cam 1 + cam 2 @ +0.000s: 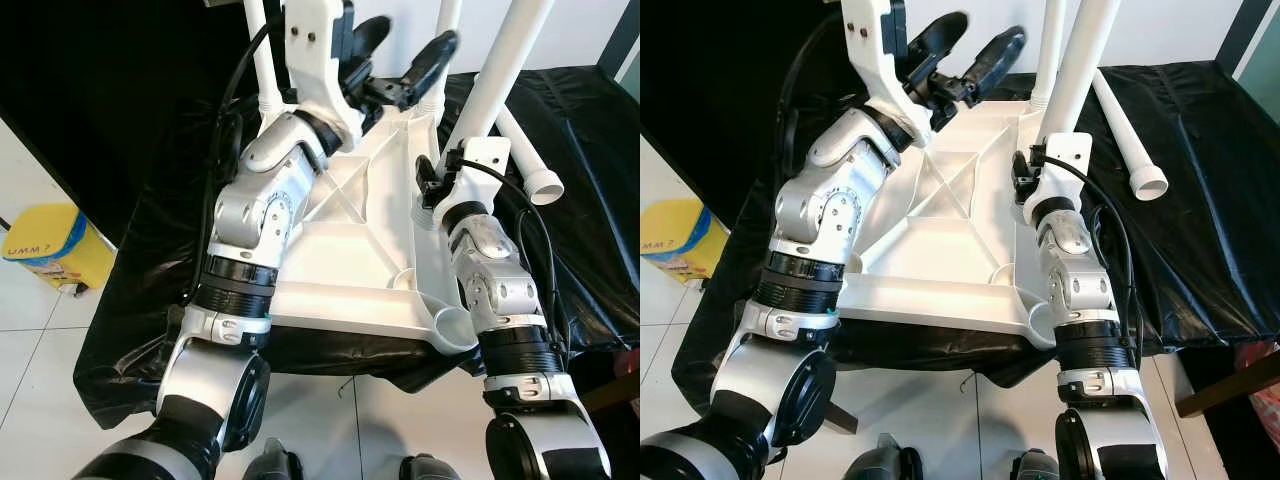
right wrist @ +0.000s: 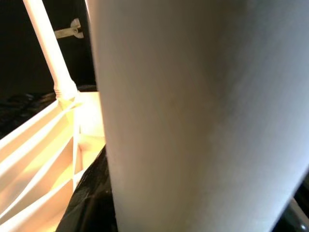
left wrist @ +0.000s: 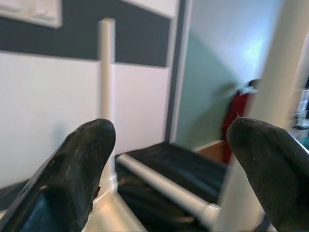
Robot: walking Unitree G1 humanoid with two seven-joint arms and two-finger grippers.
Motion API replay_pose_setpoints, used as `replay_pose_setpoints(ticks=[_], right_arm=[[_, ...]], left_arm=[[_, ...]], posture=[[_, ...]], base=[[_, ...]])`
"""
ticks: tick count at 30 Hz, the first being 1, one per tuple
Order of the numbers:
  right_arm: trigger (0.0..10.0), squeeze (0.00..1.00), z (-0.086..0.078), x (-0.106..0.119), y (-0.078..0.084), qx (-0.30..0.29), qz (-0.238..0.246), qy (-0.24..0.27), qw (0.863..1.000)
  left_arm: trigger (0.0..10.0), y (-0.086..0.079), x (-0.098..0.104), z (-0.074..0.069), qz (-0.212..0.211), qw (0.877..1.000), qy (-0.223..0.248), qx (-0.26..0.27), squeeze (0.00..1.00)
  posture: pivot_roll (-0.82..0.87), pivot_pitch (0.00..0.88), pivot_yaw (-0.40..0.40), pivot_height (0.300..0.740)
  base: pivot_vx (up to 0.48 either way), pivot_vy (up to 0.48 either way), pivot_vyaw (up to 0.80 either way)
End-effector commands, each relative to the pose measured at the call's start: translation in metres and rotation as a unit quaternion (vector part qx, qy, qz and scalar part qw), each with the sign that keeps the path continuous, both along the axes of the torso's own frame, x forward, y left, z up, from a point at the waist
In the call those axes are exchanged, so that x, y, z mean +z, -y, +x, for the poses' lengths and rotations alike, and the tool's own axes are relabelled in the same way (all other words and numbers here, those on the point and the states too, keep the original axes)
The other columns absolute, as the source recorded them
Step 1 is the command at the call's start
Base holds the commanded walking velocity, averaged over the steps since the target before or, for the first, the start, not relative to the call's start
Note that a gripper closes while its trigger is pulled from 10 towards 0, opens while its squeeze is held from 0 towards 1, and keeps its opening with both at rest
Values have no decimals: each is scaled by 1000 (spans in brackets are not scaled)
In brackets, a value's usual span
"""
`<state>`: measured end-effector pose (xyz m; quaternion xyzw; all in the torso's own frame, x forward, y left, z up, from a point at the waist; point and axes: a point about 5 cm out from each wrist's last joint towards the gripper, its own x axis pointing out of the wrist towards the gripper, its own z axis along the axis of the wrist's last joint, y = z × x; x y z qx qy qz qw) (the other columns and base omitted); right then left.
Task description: Building children table
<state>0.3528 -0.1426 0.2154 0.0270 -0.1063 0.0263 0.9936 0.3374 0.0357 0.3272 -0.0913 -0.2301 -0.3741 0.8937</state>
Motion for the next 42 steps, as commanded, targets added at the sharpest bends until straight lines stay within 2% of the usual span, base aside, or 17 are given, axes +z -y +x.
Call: replay_pose_setpoints(ticks=[1,4,12,15,17,21,22,24,32,34,36,38,40,41,42], right_arm=[[10000,0,-5,3,0,7,11,17,1000],[10000,0,-10,1,1,6,12,21,1000],[10000,0,-16,-3,3,5,6,26,1000],[10000,0,-22,-4,2,11,1,36,999],[10000,0,-22,-4,2,11,1,36,999],[10000,0,-31,-9,3,16,-8,42,999],[10000,0,-34,-11,3,17,-9,43,999],[10000,0,-41,-15,3,19,-9,42,999],[10000,0,-55,-24,8,15,-20,34,999],[10000,0,-60,-25,9,13,-21,37,999],[10000,0,-60,-25,9,13,-21,37,999],[10000,0,-68,-24,8,16,-18,45,999],[10000,0,-68,-24,8,16,-18,45,999],[10000,0,-72,-24,7,19,-15,47,999],[10000,0,-72,-24,7,19,-15,47,999]], left_arm=[[10000,-4,-13,2,19,999,-8,30,0],[10000,-8,-25,2,26,998,-13,53,0],[10000,-10,-43,0,40,996,-30,69,0],[10000,-14,-57,-4,60,994,-29,86,0],[10000,-14,-57,-4,60,994,-29,86,0],[10000,-18,-73,-12,75,992,-25,98,0],[10000,-18,-80,-16,91,990,-16,103,0],[10000,-18,-95,-26,125,988,0,96,0],[10000,-20,-119,-43,149,987,-6,62,0],[10000,-21,-127,-53,158,987,-7,24,0],[10000,-21,-127,-53,158,987,-7,24,0],[10000,-21,-135,-66,156,987,-23,-33,0],[10000,-21,-135,-66,156,987,-23,-33,0],[10000,-20,-139,-72,163,985,-19,-56,0],[10000,-20,-139,-72,163,985,-19,-56,0]], posture=[[-81,43,32,740],[-80,45,29,740],[-77,51,28,740],[-81,64,32,740],[-81,64,32,740],[-80,73,32,740],[-78,77,31,740],[-77,82,29,740],[-78,93,29,740],[-81,98,31,740],[-81,98,31,740],[-85,105,32,740],[-85,105,32,740],[-88,109,32,740],[-88,109,32,740]], base=[[0,0,0],[0,0,0],[0,0,0],[0,0,0],[0,0,0],[0,0,0],[0,0,0],[0,0,0],[0,0,0],[0,0,0],[0,0,0],[0,0,0],[0,0,0],[0,0,0],[0,0,0]])
